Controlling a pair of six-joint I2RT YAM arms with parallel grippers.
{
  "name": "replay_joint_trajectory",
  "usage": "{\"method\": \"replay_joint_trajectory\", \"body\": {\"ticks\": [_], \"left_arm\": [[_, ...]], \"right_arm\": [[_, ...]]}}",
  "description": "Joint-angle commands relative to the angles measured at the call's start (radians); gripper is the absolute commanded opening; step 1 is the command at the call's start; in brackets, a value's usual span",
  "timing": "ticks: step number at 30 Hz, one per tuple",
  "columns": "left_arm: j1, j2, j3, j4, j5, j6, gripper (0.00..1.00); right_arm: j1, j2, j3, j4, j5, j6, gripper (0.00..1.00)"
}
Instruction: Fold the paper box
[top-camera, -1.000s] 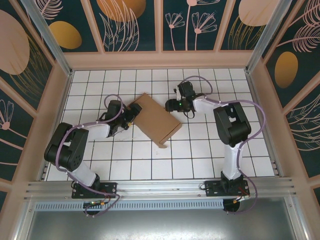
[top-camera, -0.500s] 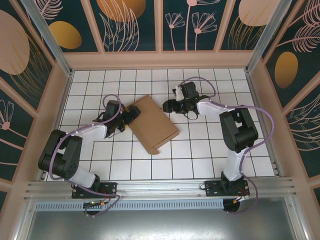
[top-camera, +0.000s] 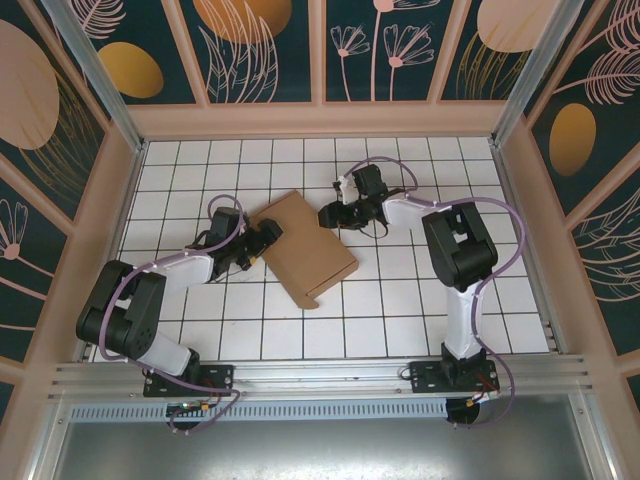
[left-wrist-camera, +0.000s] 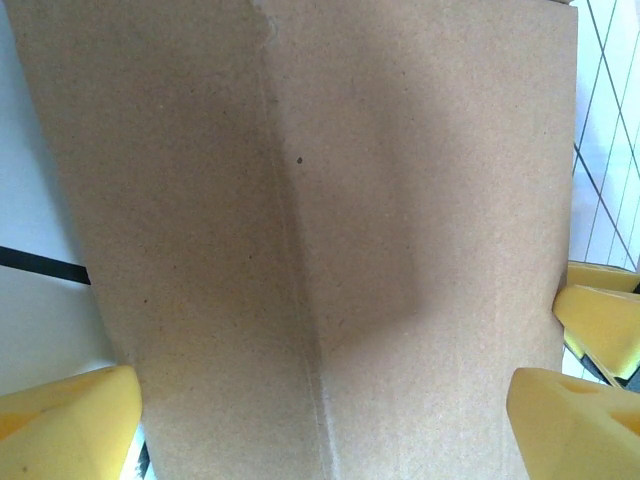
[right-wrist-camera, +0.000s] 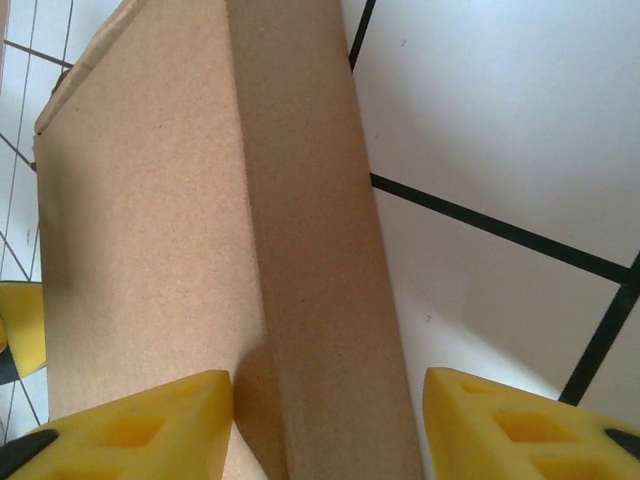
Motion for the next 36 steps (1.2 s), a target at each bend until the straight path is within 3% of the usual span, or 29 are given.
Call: {"method": "replay_joint_trajectory", "body": {"ticks": [1,5,15,28,36], "left_arm": [[0.006,0.028,-0.019,0.051,0.042,-0.018,0.93],[0.004,0.038,-0.025,0.084,0.08,-0.032,0.92],[0.004,0.035,-0.015,0.096,0.091,-0.033,0.92],[-0.058,0.265,0.028,0.391,0.184,-0.139,0.88],[-0.07,0.24,0.036,0.546,0.221,-0.194,0.78]], "right_arm": [[-0.031,0.069,-0.027,-0.012,-0.044,0.028,0.44],[-0.069,0.082,-0.055,0.025,-0.109,0.062,0.38],[-0.126,0.104,-0.101,0.098,-0.185,0.117,0.36],[-0.135,0.143,-0.108,0.128,-0.233,0.138,0.36],[-0.131,0.16,-0.116,0.131,-0.237,0.136,0.36]]}}
